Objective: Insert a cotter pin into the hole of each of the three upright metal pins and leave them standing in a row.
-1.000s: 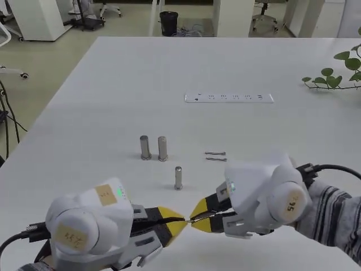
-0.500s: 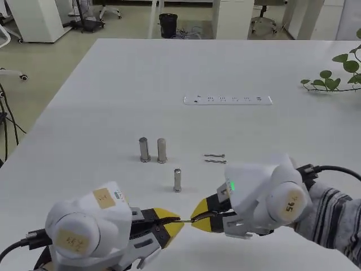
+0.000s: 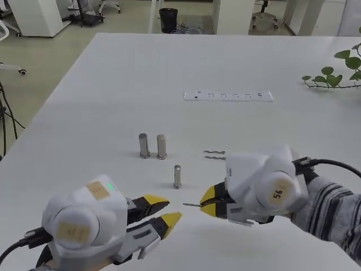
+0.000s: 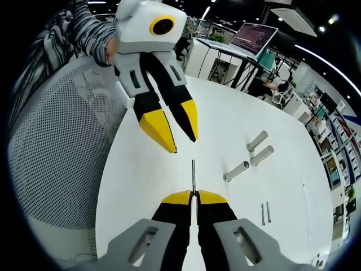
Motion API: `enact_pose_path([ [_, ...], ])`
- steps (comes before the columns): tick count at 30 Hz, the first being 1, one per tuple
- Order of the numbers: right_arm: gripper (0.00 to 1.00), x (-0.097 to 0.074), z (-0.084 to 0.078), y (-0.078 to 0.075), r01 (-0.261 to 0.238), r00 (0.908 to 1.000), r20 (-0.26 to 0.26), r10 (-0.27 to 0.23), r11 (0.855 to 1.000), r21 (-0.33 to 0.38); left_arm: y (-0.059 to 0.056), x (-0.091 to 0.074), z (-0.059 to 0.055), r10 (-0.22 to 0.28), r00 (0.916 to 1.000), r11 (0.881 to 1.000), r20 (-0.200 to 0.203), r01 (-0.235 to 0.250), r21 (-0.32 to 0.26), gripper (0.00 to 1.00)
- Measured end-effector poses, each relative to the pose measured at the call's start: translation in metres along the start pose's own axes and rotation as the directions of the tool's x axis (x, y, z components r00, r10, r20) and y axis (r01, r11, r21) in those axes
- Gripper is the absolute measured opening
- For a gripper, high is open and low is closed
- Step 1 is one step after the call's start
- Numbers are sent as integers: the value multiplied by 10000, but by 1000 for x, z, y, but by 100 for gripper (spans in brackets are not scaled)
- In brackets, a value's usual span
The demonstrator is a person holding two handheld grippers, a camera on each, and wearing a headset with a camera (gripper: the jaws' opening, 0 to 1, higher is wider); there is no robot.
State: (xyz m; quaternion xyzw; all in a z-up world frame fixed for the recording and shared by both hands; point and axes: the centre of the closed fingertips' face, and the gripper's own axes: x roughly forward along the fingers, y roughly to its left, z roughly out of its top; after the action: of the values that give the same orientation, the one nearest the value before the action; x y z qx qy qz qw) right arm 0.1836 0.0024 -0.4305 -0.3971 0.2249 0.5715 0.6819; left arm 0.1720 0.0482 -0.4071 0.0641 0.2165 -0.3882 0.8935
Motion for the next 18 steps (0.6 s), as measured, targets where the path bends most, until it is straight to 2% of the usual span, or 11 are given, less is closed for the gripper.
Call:
enact_pose_path([
  [5,0,2,-7,-11,274,9992,-303,-265,9992,282,16,6,-3,707,9975,9969,-19,-707,-332,16],
  [13,0,9,-16,-33,865,9941,-724,-811,9933,761,33,20,-7,1327,9910,9895,-198,-1336,-546,19],
  [18,0,13,-21,-46,1190,9893,-968,-1091,9875,1036,43,28,-6,1734,9847,9829,-166,-1741,-602,21],
])
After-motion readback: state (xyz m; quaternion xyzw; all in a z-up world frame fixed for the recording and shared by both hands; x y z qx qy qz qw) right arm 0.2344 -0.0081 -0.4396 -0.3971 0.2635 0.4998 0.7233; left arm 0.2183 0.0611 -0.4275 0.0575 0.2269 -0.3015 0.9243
